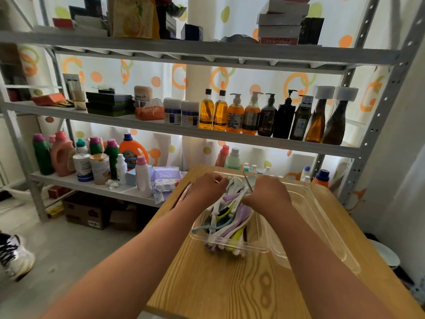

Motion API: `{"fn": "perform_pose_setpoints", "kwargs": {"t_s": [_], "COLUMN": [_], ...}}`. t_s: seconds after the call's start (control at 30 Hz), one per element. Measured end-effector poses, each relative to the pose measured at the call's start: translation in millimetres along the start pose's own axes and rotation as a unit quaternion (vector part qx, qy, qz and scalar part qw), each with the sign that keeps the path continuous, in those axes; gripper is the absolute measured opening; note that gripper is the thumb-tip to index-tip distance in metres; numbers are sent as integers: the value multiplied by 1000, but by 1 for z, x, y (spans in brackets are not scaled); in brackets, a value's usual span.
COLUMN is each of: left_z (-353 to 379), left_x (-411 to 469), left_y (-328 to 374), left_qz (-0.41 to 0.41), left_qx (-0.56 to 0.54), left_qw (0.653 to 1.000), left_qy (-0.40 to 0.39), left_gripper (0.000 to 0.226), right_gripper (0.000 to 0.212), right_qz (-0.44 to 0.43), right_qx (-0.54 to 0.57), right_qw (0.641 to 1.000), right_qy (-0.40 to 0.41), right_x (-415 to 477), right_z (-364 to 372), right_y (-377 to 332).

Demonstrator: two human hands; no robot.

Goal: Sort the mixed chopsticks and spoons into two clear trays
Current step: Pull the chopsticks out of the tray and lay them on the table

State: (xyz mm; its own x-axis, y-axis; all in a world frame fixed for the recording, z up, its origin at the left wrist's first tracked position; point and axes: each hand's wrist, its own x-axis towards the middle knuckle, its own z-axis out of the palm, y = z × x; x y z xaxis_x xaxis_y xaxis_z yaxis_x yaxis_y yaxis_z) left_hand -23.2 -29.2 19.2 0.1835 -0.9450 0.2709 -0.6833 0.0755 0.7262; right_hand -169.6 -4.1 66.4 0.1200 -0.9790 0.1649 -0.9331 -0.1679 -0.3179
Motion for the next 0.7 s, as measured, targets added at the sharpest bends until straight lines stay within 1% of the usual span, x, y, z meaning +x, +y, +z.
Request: {"fn": "perform_pose_setpoints", "kwargs": {"t_s": [0.13,0.23,0.3,0.4,0.53,0.6,0.67,0.7], "left_z": [-1,-4,-6,-7,-10,-12,-16,-19], "left_x": [-3,-4,-2,0,3,6,10,11], "left_y": [14,12,6,0,-5,-13,-23,-28], "left_qz": [-28,-52,-68,-95,-103,-104,-107,-111], "left_qx": [-94,-134,-146,-163,-181,-163,-132,-112], "left_qw": [993,987,985,980,978,981,984,986], "left_qy": [-63,-76,-63,-58,-10,22,46,53], "left_gripper": [36,28,24,24,20,17,13,16], "right_gripper": [39,32,26,16,20,22,20,19], "right_qz": [-34,-55,-70,-91,-110,-109,-101,-95], "right_qx": [57,125,153,168,181,173,136,109], "right_qw": [998,991,986,981,977,979,986,990], "right_qy": [1,-17,-20,-19,-18,-18,-10,-8], "right_x": [-7,-7,-7,-5,-1,1,4,5], "right_z": [10,18,20,22,28,29,31,31], "right_y": [-10,-13,-15,-18,-19,-17,-11,-7]}}
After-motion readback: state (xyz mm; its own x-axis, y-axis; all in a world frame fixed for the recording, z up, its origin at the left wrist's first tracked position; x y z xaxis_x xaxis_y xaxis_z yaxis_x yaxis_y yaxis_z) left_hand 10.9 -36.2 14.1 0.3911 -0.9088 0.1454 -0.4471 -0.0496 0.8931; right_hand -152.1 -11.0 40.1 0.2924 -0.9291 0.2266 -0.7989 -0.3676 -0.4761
